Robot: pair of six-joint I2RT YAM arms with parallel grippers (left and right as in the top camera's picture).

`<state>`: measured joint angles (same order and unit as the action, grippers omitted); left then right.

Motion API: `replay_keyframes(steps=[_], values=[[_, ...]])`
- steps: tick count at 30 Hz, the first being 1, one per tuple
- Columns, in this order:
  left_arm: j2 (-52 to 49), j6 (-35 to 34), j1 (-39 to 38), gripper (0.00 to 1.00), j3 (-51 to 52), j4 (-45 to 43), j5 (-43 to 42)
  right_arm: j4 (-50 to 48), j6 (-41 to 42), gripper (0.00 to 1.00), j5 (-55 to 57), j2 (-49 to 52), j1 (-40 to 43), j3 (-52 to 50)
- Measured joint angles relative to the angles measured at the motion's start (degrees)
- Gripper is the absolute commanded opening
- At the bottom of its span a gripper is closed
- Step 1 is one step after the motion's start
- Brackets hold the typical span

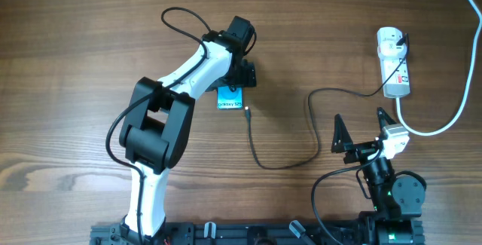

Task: Plug charger to phone and switch on socket
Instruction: 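Close the left gripper on the phone's top end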

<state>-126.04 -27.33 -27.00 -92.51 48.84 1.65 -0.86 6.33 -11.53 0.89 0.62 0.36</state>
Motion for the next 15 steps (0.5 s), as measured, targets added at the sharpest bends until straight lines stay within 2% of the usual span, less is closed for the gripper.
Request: replay_keyframes(steps=[5,7,8,15], values=[[0.00,-0.02,0.02,0.87,0.00,0.00,0.20,0.00,0.00,1.00,0.02,0.02,0.00,0.00],[0.00,0.00,0.11,0.91,0.00,-0.09,0.22,0.00,0.00,1.00,0.02,0.00,0.00,0.00],[0.00,0.00,0.11,1.00,0.00,-0.09,0.20,0.00,0.00,1.00,0.00,0.00,0.00,0.00],[0.00,-0.02,-0.09,1.00,0.00,-0.68,-0.07,0.00,0.00,1.00,0.02,0.00,0.00,0.00]])
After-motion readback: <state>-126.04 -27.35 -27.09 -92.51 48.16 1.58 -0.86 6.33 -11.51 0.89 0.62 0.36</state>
